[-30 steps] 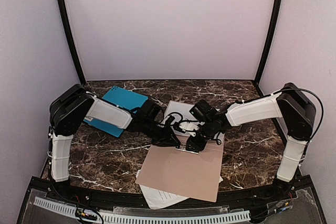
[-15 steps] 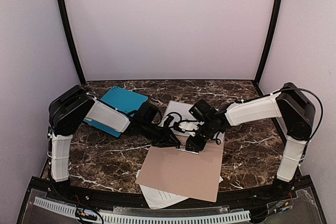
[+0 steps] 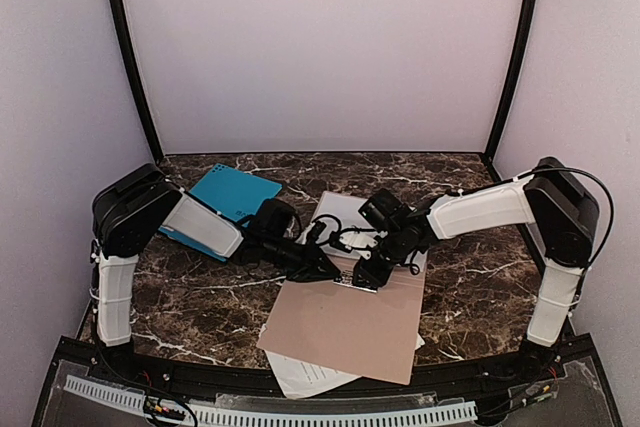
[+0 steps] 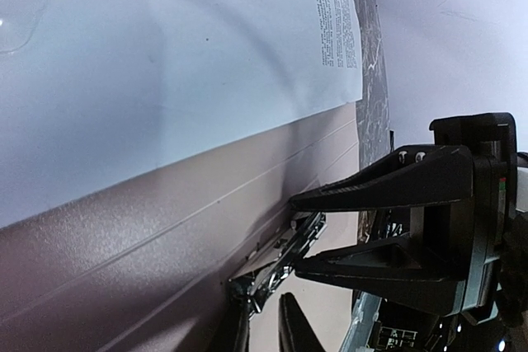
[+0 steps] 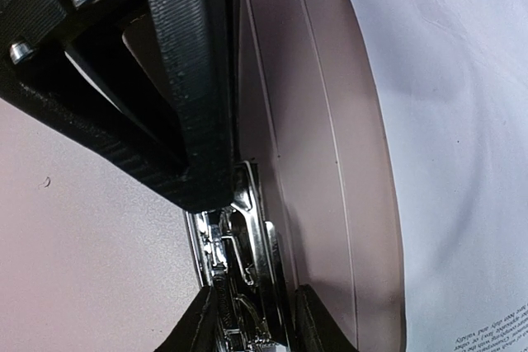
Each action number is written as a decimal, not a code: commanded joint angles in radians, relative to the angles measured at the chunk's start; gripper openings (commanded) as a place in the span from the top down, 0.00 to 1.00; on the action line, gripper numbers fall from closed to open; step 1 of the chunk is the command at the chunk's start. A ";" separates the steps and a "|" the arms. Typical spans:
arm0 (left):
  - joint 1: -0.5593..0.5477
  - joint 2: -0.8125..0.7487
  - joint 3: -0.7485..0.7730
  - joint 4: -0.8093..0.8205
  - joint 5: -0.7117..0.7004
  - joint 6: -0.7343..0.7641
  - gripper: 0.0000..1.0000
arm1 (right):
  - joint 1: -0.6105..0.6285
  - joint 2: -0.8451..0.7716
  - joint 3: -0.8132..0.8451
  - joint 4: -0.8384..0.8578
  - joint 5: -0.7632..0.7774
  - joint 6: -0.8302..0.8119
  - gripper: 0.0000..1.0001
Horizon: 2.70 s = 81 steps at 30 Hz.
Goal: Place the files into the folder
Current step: Open the spring clip on the folder.
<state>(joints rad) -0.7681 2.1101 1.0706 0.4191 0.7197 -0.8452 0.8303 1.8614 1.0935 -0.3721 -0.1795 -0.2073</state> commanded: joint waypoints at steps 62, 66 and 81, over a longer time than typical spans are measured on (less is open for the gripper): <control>-0.043 0.137 0.213 -0.684 -0.271 0.028 0.99 | -0.004 0.133 -0.061 -0.150 0.102 0.027 0.70; -0.042 0.154 0.213 -0.749 -0.291 0.039 0.99 | -0.003 0.136 -0.061 -0.151 0.092 0.023 0.69; -0.043 0.225 0.142 -0.786 -0.224 0.014 0.99 | -0.023 0.191 -0.047 -0.183 0.071 0.026 0.74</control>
<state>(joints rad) -0.7757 2.1815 1.3365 -0.0170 0.5995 -0.8455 0.8188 1.9041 1.1217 -0.3626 -0.1761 -0.1623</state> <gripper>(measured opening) 0.037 0.272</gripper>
